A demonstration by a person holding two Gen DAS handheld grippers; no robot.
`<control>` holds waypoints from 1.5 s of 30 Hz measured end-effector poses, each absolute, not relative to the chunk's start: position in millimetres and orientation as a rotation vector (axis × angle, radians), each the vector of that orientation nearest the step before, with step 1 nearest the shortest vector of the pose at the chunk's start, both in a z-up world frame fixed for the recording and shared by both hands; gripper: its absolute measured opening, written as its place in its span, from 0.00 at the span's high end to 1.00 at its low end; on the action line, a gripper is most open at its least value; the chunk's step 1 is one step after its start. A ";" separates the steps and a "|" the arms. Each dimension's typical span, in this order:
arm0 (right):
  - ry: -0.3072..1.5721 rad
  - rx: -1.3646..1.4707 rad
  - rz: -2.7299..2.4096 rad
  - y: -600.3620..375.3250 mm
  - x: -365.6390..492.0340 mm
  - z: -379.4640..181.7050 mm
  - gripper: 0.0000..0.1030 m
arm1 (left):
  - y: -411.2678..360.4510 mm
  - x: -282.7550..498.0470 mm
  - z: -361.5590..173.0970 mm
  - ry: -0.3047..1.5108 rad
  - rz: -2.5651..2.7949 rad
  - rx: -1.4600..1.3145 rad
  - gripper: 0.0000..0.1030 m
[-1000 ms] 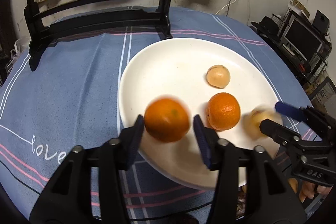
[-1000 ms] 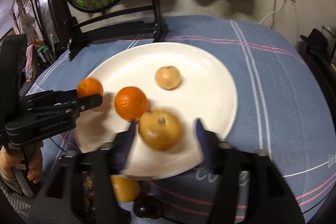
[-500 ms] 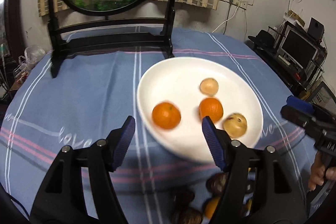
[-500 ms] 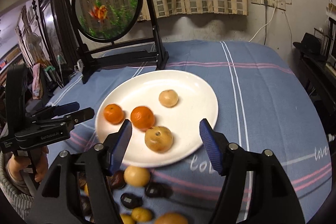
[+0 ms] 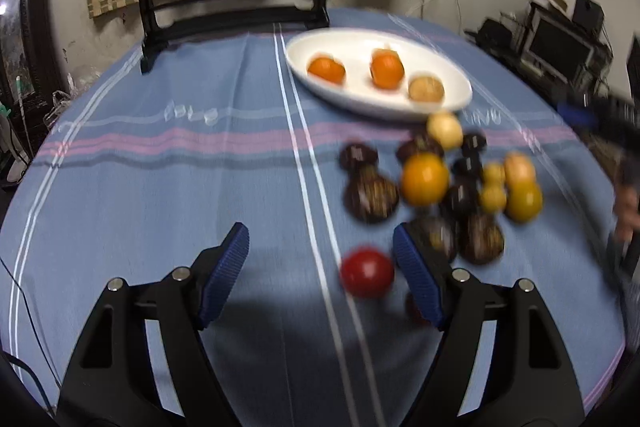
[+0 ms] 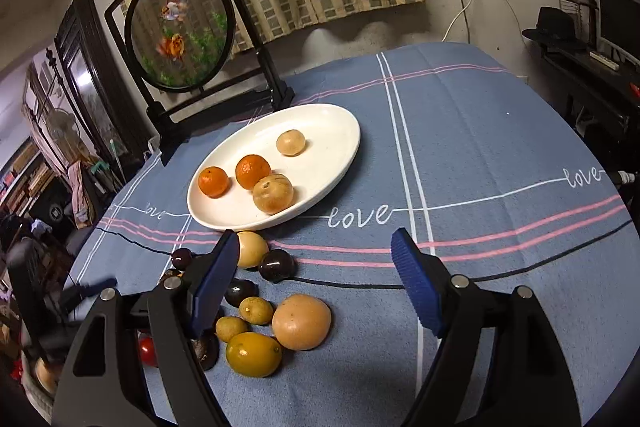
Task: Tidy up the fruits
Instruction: 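Grasp a red tomato with the left tool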
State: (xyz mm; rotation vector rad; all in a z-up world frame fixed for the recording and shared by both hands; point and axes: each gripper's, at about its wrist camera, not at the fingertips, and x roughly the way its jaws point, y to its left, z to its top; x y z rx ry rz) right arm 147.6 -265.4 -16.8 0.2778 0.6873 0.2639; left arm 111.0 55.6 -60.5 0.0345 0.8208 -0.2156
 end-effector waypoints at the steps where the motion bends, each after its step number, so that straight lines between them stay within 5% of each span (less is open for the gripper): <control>1: 0.686 0.277 0.266 -265.2 146.4 -16.1 0.24 | 53.3 108.0 -63.2 0.832 -0.217 0.046 0.26; 9: 0.695 0.272 0.266 -264.8 147.8 -15.7 0.24 | 44.9 108.5 -69.3 0.855 -0.241 0.084 0.28; 15: 0.701 0.272 0.263 -263.9 147.3 -15.2 0.24 | 43.6 110.7 -70.6 0.871 -0.304 0.056 0.59; 45: 0.833 0.179 0.305 -243.6 149.0 -44.0 0.24 | 65.2 122.8 -76.3 0.905 -0.253 -0.033 0.70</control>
